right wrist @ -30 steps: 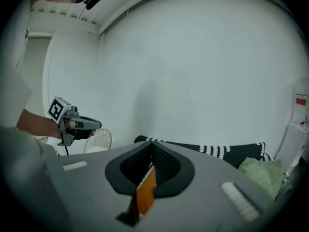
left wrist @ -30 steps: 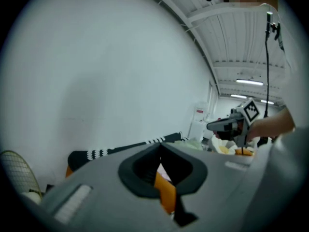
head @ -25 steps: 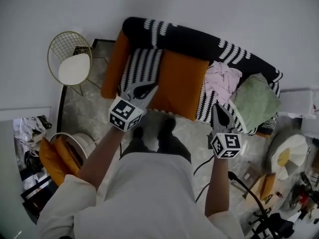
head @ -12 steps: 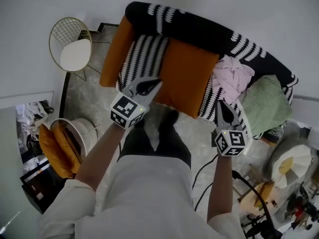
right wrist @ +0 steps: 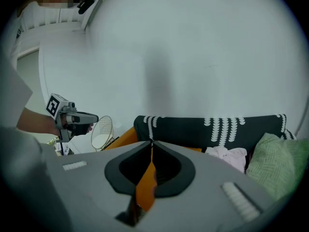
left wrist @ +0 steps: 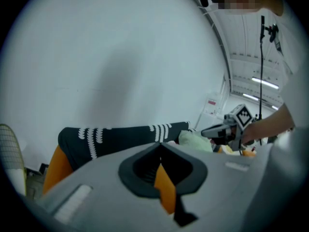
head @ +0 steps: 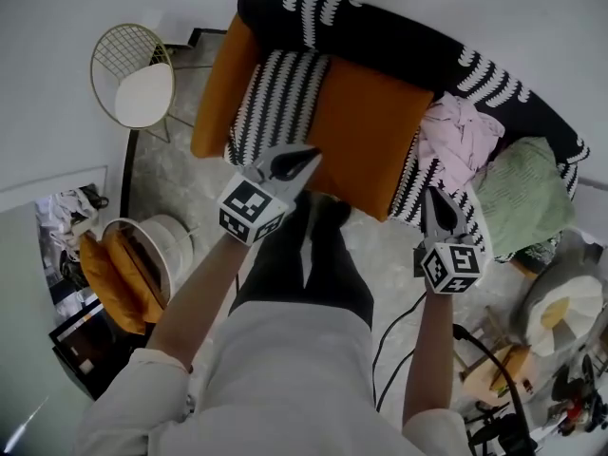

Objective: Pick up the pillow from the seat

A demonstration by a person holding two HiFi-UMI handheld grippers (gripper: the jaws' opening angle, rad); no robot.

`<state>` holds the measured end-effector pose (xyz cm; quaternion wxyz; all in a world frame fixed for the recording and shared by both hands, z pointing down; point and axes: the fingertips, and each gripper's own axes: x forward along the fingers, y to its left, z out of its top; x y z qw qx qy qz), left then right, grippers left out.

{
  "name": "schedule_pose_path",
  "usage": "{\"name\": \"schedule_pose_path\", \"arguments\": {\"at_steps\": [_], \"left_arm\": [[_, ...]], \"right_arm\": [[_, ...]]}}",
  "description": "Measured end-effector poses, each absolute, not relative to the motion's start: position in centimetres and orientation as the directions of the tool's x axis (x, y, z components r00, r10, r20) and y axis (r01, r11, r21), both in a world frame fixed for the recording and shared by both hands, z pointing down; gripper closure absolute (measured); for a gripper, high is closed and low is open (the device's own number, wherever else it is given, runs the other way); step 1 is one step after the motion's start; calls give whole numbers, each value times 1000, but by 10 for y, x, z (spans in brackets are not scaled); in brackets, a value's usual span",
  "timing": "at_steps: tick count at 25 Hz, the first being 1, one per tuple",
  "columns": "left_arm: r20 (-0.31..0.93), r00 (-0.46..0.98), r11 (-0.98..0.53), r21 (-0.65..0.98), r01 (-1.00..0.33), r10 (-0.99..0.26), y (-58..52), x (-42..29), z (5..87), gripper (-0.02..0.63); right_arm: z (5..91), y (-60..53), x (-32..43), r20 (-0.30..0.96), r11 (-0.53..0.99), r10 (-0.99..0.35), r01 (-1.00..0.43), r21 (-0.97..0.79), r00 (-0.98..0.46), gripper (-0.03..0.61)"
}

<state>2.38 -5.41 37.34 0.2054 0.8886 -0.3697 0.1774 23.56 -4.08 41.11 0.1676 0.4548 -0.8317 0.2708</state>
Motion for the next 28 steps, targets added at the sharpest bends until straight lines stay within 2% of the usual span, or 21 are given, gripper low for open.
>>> {"name": "schedule_pose_path", "arguments": {"at_steps": [8,10,16,22,28], "left_arm": [[491,682,-636,291,-715,-542,-90,16,429,610],[504,693,-638,315,-703,-515,-101,16,447,570],[536,702,-646,334,-687,-470,-133,13,502,566],[570,697,-629,362,-688,-435,-157,6,558,540],[613,689,-605,396,-691,-386,-166,-1,621,503]], "right_arm": [[458,-66,230,575,409,-644,-862,-299,-505,551],[471,-74,229,588,394,-640,-868,-302,-495,548],[521,-98,224,617,359,-619,-874,-328,-486,523],[572,-119,219,652,342,-588,-878,-336,-478,477],[631,-132,216,679,292,-557,-879,-378,-478,396]]}}
